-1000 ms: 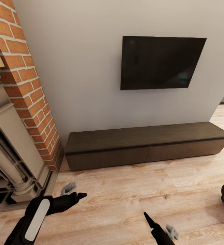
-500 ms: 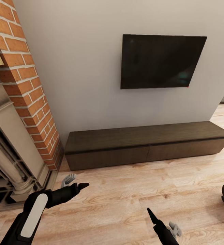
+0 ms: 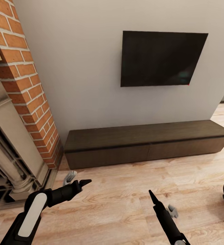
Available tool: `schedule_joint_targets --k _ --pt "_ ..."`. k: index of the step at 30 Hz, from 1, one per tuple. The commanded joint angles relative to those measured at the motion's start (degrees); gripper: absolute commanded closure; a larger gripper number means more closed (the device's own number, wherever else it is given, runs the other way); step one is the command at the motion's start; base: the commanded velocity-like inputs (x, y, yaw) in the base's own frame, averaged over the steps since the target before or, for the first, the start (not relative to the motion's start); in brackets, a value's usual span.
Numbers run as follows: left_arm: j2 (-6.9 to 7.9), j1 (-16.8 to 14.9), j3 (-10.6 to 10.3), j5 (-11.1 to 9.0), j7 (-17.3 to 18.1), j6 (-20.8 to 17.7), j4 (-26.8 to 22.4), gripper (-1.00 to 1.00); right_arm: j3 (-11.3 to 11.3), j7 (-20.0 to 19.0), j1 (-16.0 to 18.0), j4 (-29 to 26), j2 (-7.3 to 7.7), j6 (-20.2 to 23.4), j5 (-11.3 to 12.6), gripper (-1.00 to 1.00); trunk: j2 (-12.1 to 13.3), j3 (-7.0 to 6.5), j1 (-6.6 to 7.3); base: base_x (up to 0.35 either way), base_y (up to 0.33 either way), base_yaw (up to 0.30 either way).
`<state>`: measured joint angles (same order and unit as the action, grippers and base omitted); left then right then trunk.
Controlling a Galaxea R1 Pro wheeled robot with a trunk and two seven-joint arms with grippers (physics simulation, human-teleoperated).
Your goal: Place each of the two pumpkins and all three candles from the living room inside a cabinet in the living room (use any cabinet), then make sure every cabinet is closed, and position the cauldron so it is next to a table in the living room.
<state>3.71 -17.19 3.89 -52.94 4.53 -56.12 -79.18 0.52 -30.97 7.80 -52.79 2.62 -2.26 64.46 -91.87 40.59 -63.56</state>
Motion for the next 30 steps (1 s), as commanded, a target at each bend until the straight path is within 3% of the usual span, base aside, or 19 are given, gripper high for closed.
schedule_joint_targets --k 1,5,7,11,13,16,21,23,26,30 --pt "-0.01 0.0 0.0 -0.76 0.48 -0.28 0.0 -1.0 -0.08 -0.37 0.12 0.02 0.02 -0.06 0.55 -1.0 -0.44 0.23 -0.22 0.0 0.0 0.0" --pt "0.09 0.03 -0.25 -5.29 0.48 -0.41 -0.06 -1.0 -0.01 -1.1 0.25 -0.02 0.02 0.35 1.38 -1.0 -2.04 0.95 -1.1 0.0 0.0 0.0" --pt "0.13 0.04 -0.37 -7.01 0.48 -0.66 -0.1 -1.0 -0.05 -1.33 0.27 -0.01 0.02 0.58 3.61 -1.0 -2.84 1.31 -1.54 0.0 0.0 0.0" --pt "0.13 0.07 -1.02 -8.31 0.48 -0.82 -0.36 -1.0 -0.2 -3.15 0.28 0.39 0.07 0.83 8.26 -1.0 -4.45 2.03 -2.42 0.0 0.0 0.0" --pt "0.16 0.23 -1.39 -9.25 0.48 -0.87 -0.62 -1.0 -0.19 -4.22 0.28 0.6 0.09 1.0 9.33 -1.0 -5.25 2.39 -2.86 0.0 0.0 0.0" --pt "0.9 0.49 -1.7 -13.46 0.48 -0.91 -1.31 -1.0 -0.13 -4.73 0.28 0.75 0.01 1.08 10.06 -1.0 -6.45 2.93 -3.52 0.0 0.0 0.0" --pt "4.81 0.58 -3.3 -20.21 0.48 -0.92 -2.39 -1.0 -0.13 -5.0 0.28 0.84 0.04 1.06 12.59 -1.0 -8.46 3.82 -4.61 0.0 0.0 0.0" --pt "6.79 0.63 -4.02 -24.03 0.48 -0.92 -2.52 -1.0 -0.2 -5.08 0.28 0.92 0.08 1.1 13.23 -1.0 -9.26 4.18 -5.05 0.0 0.0 0.0" --pt "8.4 0.66 -4.96 -28.11 0.48 -0.92 -2.7 -1.0 -0.27 -5.08 0.28 1.09 0.1 1.14 13.46 -1.0 -10.46 4.72 -5.71 0.0 0.0 0.0" --pt "9.63 0.66 -5.94 -30.85 0.48 -0.92 -2.81 -1.0 -0.37 -4.58 0.3 1.03 0.11 1.01 13.19 -1.0 -12.07 5.44 -6.59 0.0 0.0 0.0"
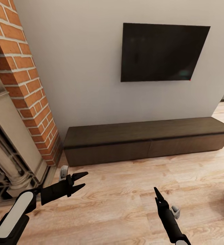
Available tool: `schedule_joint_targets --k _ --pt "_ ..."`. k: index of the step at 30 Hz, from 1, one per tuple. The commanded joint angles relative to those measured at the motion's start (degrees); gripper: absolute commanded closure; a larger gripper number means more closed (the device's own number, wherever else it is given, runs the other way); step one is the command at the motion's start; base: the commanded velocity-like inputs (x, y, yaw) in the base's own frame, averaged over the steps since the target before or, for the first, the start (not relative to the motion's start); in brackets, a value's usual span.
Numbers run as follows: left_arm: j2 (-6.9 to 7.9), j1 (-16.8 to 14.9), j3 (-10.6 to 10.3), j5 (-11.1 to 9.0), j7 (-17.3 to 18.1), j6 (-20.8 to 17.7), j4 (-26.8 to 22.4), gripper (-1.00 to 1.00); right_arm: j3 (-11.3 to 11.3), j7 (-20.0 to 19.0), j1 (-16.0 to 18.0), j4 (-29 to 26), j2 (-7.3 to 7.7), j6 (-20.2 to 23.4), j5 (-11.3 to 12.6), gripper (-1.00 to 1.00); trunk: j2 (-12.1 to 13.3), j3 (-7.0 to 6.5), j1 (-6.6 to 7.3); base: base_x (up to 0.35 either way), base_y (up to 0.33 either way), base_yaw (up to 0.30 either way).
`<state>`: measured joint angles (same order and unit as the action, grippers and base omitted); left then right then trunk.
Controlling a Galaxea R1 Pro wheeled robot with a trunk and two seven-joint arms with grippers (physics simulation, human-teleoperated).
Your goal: Place each of the two pumpkins and all three candles from the living room inside a cabinet in the living room (use any cabinet), then make sure every cabinet is closed, and position the cauldron so it is next to a table in the living room.
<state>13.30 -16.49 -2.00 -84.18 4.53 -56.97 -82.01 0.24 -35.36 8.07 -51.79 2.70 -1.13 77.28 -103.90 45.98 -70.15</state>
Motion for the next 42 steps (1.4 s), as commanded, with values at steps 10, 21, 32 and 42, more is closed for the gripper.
schedule_joint_targets --k 10,21,32,42 --pt "0.48 -0.03 -2.13 -2.97 0.48 -0.07 -0.08 -1.0 -0.09 0.28 0.11 0.15 0.02 -0.13 0.75 -1.0 -4.05 1.85 -2.2 0.0 0.0 0.0" --pt "0.42 -0.03 -3.23 -3.71 0.48 -0.07 -0.25 -1.0 -0.16 -2.43 1.65 3.7 -0.12 0.02 0.85 -1.0 -8.46 3.82 -4.61 0.0 0.0 0.0" --pt "0.42 -0.03 -3.28 -3.8 0.48 -0.07 -0.34 -1.0 -0.09 -12.38 3.76 9.09 -0.15 6.04 0.88 -1.0 -12.87 5.8 -7.03 0.0 0.0 0.0" --pt "0.42 -0.03 -3.28 -3.8 0.48 -0.03 -0.34 -1.0 -0.07 -12.63 3.79 9.07 -0.15 6.2 0.86 -1.0 -16.88 7.59 -9.22 0.0 0.0 0.0"
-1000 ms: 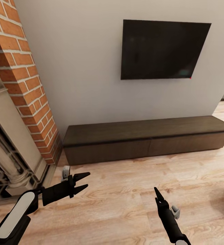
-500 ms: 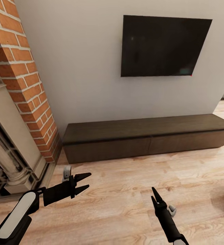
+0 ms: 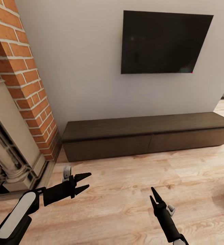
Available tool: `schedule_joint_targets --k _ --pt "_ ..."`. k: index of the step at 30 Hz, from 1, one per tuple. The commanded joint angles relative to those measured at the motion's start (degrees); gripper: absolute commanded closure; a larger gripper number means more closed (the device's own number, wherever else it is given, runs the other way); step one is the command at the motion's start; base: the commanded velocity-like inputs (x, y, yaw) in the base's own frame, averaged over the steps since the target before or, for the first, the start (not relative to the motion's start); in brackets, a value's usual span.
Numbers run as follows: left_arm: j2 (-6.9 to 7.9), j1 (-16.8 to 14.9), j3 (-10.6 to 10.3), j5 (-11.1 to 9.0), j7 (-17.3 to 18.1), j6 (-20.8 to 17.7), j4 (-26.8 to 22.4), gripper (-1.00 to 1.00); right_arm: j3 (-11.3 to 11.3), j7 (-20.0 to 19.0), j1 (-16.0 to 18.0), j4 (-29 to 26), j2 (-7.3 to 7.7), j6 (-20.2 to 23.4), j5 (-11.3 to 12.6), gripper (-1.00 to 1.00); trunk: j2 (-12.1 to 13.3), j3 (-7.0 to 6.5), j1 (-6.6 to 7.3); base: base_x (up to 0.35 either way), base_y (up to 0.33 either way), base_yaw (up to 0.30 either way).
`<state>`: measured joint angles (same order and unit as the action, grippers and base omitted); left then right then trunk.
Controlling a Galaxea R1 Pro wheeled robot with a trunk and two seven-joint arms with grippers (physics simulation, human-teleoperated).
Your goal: Place each of the two pumpkins and all three candles from the living room inside a cabinet in the living room (use any cabinet), then make sure every cabinet is closed, and position the cauldron so it is next to a table in the living room.
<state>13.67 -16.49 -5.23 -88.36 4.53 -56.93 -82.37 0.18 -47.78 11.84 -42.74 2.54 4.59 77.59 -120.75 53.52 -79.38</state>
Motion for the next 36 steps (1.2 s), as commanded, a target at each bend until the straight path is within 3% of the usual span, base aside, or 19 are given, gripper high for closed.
schedule_joint_targets --k 1,20,27,32,36 --pt "0.04 -0.04 -0.05 0.38 0.48 -0.07 0.02 -1.0 -0.01 -0.24 0.03 0.02 0.01 0.46 0.54 -1.0 -0.43 0.23 -0.22 0.0 0.0 0.0" --pt "0.04 -0.04 -0.11 0.38 0.48 -0.11 -1.04 -1.0 0.2 -4.41 0.03 0.19 -0.34 5.41 0.76 -1.0 -8.05 3.64 -4.39 0.0 0.0 0.0" --pt "0.04 -0.02 -0.16 0.38 0.48 -0.11 -1.12 -1.0 0.19 -4.75 0.03 0.2 -0.28 5.42 4.46 -1.0 -10.86 4.9 -5.93 0.0 0.0 0.0" --pt "0.04 -0.03 -0.15 0.38 0.48 -0.1 -1.13 -1.0 0.25 -6.89 0.03 0.2 -0.34 5.43 5.12 -1.0 -12.87 5.8 -7.03 0.0 0.0 0.0" --pt "0.04 -0.03 -0.14 0.38 0.48 -0.11 -1.13 -1.0 0.25 -7.56 0.03 0.26 -0.36 5.43 5.13 -1.0 -12.87 5.8 -7.03 0.0 0.0 0.0"
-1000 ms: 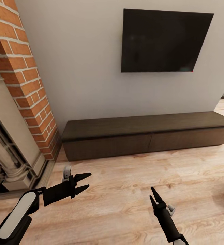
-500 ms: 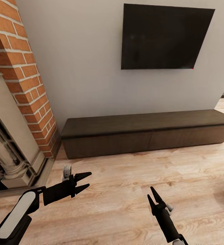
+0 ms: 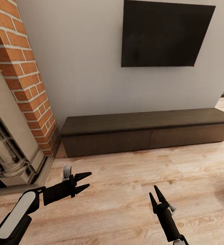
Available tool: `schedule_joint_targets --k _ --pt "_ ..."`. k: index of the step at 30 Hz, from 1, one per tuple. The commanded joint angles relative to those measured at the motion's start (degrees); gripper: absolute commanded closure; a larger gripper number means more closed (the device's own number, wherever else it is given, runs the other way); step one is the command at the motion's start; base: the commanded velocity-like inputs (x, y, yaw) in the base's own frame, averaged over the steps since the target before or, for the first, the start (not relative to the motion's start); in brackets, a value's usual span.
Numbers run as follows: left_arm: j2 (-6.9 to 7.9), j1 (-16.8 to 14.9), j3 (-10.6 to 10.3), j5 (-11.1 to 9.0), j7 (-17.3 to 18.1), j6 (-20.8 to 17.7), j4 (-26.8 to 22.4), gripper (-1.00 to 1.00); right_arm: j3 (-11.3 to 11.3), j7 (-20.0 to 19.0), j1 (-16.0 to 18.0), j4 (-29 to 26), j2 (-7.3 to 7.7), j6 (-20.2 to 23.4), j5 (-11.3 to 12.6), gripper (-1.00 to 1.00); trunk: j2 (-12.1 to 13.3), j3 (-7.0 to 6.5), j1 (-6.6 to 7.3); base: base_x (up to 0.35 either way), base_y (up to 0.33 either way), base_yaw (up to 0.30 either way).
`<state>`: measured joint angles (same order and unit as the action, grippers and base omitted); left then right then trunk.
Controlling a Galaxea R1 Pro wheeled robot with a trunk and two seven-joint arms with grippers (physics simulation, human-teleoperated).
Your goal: Place each of the two pumpkins and all three candles from the living room inside a cabinet in the living room (use any cabinet), then make sure every cabinet is closed, and position the cauldron so it is next to a table in the living room.
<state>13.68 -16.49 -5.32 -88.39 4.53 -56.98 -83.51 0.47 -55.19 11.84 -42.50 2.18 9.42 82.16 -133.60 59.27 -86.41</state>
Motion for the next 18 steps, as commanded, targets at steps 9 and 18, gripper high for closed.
schedule_joint_targets --k 9,18 --pt "0.13 0.05 -0.04 -1.09 0.48 0.01 0.02 -1.0 -0.03 0.07 0.02 0.05 -0.05 0.52 0.54 -1.0 -0.02 0.05 0.01 0.044 0.0 0.0" --pt "0.21 0.05 -0.04 -1.51 0.48 0.02 0.02 -1.0 -0.05 0.48 0.02 0.05 0.02 0.28 0.31 -1.0 -0.02 0.05 0.01 0.25 0.0 0.0"
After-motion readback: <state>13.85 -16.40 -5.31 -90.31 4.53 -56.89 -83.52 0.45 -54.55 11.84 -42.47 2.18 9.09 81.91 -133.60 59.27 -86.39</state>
